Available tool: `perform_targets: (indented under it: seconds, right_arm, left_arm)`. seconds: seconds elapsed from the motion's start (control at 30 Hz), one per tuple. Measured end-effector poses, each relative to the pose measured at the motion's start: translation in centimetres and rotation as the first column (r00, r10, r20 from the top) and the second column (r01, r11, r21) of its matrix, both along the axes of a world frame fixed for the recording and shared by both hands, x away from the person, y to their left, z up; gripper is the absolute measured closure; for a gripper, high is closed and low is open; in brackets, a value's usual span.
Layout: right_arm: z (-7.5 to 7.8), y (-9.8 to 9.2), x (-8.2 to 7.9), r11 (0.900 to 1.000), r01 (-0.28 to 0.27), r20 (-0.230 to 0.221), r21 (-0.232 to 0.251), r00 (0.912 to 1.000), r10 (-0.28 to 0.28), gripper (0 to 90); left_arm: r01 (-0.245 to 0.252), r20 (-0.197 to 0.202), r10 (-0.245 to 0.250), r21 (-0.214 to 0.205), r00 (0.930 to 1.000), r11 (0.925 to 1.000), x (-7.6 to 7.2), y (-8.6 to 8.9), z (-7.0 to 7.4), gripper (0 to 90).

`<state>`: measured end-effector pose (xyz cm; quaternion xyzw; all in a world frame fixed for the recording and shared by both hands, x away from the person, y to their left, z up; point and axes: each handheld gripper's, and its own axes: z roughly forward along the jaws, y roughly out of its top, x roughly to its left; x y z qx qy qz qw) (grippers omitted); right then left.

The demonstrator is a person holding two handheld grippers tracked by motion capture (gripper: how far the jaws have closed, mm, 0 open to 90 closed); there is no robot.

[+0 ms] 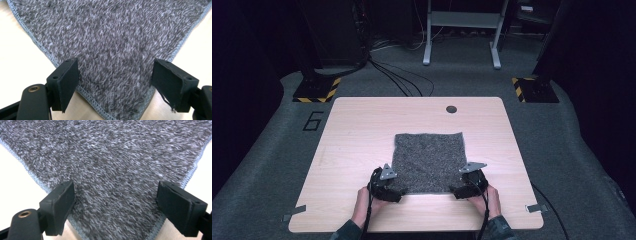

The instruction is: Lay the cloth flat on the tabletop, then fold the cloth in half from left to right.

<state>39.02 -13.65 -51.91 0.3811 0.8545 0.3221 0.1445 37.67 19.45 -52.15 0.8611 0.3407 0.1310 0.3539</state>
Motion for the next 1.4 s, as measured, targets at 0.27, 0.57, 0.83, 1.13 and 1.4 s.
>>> perform_targets:
  seconds: [0.27, 0.57, 0.83, 1.13, 1.4]
  right_arm:
    - [0.0, -0.3, -1.3, 1.0, -0.003, -0.006, 0.0, 1.0, 0.003, 15.5]
    - [0.0, -0.5, -1.7, 1.0, -0.009, 0.001, 0.004, 1.0, 0.009, 15.6]
    - [1.0, -0.2, -2.0, 0.9996, -0.01, 0.018, 0.025, 0.9998, 0.01, 13.0]
    - [2.4, 3.8, -2.2, 0.9952, -0.082, 0.041, 0.053, 0.996, 0.08, 13.3]
    - [2.2, 8.4, -2.4, 0.9868, -0.149, 0.017, 0.065, 0.9889, 0.148, 13.9]
  left_arm:
    - [-0.003, 0.006, 0.003, -0.021, 1.0, 0.9998, -1.4, 0.0, -0.2, 21.8]
    - [0.001, -0.004, -0.001, -0.046, 1.0, 0.9989, -2.1, 0.1, 0.2, 19.0]
    - [-0.065, 0.016, 0.067, -0.098, 0.9976, 0.9931, 0.8, 2.3, 2.9, 14.7]
    - [-0.098, -0.004, 0.098, -0.075, 0.9951, 0.9923, 5.9, 3.5, 3.8, 14.9]
    - [-0.125, -0.012, 0.125, -0.065, 0.9921, 0.99, 8.9, 3.7, 3.8, 15.3]
